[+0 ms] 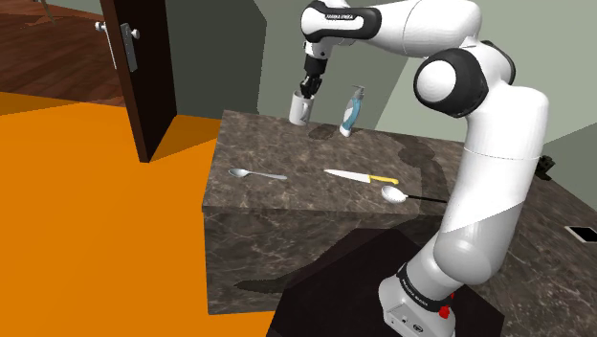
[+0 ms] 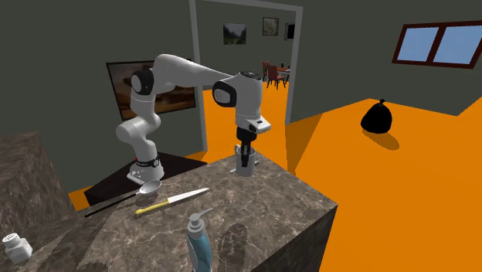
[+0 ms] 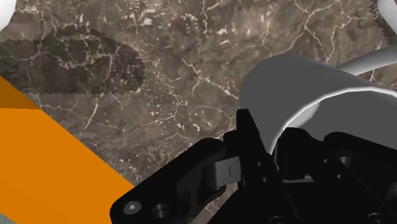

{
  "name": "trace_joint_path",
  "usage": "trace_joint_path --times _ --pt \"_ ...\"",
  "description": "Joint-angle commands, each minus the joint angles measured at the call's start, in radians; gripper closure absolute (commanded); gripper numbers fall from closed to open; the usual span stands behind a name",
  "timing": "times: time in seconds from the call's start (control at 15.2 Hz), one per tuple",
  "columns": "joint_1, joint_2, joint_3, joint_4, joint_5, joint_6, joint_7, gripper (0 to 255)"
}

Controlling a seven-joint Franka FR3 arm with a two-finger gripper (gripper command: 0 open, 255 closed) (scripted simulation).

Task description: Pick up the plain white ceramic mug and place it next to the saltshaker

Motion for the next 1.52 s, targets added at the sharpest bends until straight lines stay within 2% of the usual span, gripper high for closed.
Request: trace_joint_path --times 0.0,0.46,0.92,1.45 --pt "0.000 -0.001 0.000 0.025 0.000 -0.026 0.002 255" --pt "-0.005 0.008 -0.001 0.121 0.001 -0.113 0.003 255" --pt "-0.040 -0.232 -0.042 -0.219 -0.041 -0.011 -0.085 255" --pt "-0.100 -0.443 -0.101 -0.476 -0.098 0.043 -0.193 255"
